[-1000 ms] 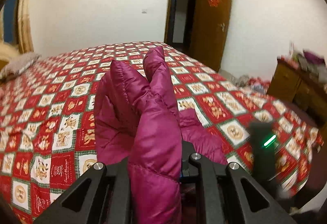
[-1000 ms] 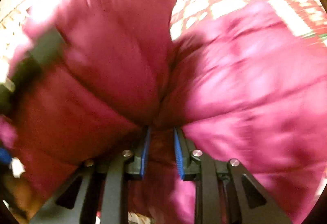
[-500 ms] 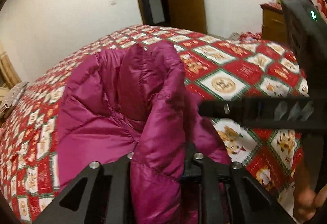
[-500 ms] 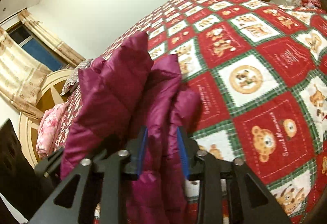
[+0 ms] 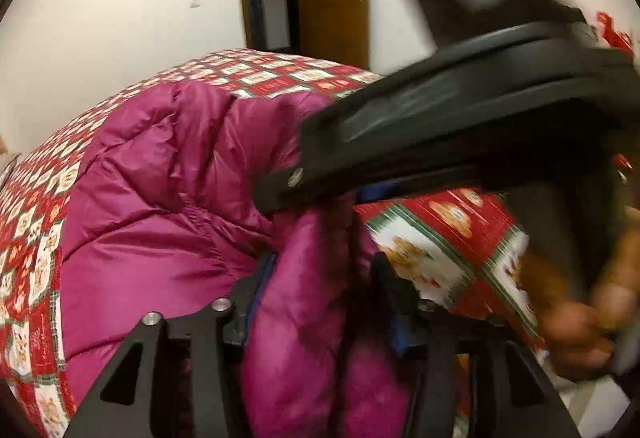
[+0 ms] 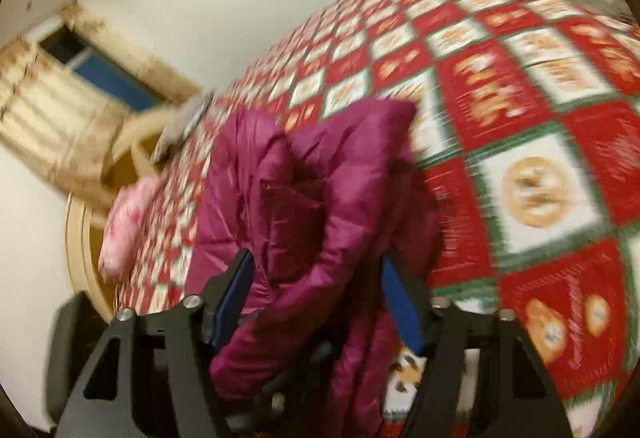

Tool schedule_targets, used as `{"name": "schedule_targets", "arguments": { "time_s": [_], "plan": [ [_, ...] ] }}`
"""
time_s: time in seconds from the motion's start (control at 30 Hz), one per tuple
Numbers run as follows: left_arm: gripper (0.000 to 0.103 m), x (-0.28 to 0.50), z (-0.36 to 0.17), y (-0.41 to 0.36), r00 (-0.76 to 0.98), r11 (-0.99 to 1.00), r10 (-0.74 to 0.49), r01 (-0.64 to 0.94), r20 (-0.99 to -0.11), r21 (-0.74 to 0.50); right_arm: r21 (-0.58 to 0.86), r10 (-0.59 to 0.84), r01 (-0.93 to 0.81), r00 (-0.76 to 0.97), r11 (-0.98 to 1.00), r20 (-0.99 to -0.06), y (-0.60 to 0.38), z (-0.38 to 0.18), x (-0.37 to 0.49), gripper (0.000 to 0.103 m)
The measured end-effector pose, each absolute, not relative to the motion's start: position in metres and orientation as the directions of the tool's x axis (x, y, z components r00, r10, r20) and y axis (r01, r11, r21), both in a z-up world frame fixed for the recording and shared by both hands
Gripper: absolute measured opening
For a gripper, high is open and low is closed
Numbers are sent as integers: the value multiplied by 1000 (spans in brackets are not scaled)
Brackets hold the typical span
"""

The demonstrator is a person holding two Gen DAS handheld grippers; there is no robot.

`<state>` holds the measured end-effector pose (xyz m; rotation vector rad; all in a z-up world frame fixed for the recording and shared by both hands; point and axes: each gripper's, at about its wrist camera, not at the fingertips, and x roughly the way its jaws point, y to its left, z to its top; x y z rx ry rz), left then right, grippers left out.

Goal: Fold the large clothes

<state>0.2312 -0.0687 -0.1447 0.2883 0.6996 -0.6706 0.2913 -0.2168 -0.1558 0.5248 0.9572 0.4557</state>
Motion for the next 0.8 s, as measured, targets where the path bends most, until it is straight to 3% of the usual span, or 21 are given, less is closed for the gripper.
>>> {"name": "schedule_targets", "arguments": {
  "time_s": [0.03,0.27,0.4,0.43,0.5,0.6,0.73,0.8],
  "plan": [
    [55,224,-140,-68,543,728,-484,685,-686,28,595,571,-125,490,794,-659,-214,-159,295,32],
    [57,178,-100,-31,410,554,-633,832,-657,-14,593,555,-91,487,800,-674,-219,-173,294,23],
    [59,211,-60,17,430,591,-719,792,-546,-154,568,542,-115,496,815,-678,-217,-177,289,22],
    [65,223,-54,21,473,632,-704,758,-530,-162,565,540,-118,500,817,-677,-220,-176,288,22],
    [74,258,-49,29,647,797,-552,594,-526,-106,558,533,-120,512,821,-674,-219,-175,286,23],
    [74,311,-72,29,716,905,-389,415,-579,-96,522,501,-125,533,844,-682,-217,-170,279,25],
    [74,345,-120,25,628,927,-366,311,-687,-210,493,468,-111,548,863,-694,-219,-163,271,35],
    [74,337,-127,16,649,934,-347,301,-677,-190,460,419,-79,567,884,-709,-226,-154,262,44]
  ]
}}
